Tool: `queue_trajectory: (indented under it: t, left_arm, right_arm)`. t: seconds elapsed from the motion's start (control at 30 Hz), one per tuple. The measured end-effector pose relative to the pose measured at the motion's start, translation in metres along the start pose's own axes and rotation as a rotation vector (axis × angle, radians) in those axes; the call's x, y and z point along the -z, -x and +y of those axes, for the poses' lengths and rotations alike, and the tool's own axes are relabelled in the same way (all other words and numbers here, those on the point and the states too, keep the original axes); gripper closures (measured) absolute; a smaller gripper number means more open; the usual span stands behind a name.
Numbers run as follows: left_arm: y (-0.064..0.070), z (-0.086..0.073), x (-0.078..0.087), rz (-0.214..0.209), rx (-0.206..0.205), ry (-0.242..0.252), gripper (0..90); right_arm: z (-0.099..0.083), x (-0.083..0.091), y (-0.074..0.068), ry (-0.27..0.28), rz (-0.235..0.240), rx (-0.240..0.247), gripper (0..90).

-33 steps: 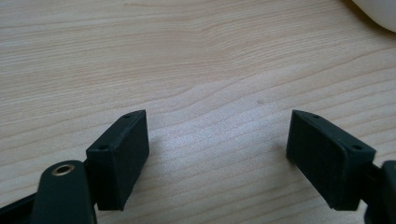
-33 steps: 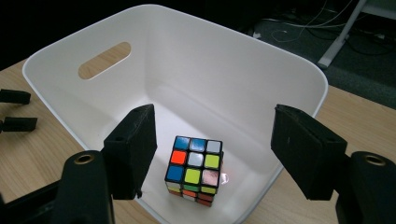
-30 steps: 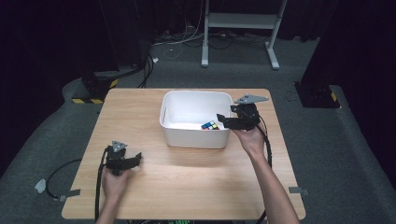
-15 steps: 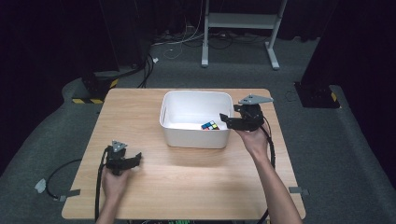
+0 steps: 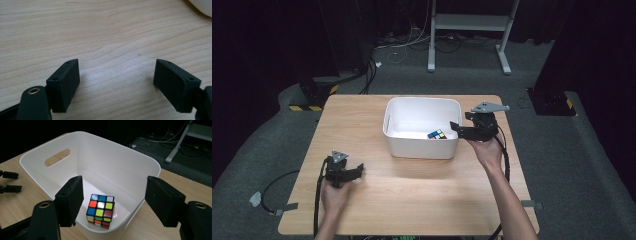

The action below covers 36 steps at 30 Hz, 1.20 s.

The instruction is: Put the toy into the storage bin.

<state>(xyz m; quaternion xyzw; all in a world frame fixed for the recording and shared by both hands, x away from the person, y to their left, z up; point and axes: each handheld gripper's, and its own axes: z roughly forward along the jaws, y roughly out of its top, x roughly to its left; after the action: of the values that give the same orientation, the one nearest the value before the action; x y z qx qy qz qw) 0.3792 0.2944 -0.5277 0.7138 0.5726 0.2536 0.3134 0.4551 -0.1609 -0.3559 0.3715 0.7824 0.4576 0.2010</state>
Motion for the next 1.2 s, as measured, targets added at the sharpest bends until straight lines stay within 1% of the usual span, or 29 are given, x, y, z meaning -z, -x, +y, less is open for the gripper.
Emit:
queue_trajectory:
  t: [0.67,0.87,1.2]
  left_arm:
    - [0.0,0.0,0.0,0.001,0.0,0.0,21.2]
    - [0.0,0.0,0.0,0.001,0.0,0.0,21.2]
    - [0.0,0.0,0.0,0.001,0.0,0.0,21.2]
  right_arm:
    - [-0.001,0.017,0.003,0.036,-0.003,0.002,31.2]
    - [-0.002,0.022,0.003,0.045,0.002,-0.004,31.4]
    - [-0.005,0.027,0.006,0.051,-0.005,-0.02,32.6]
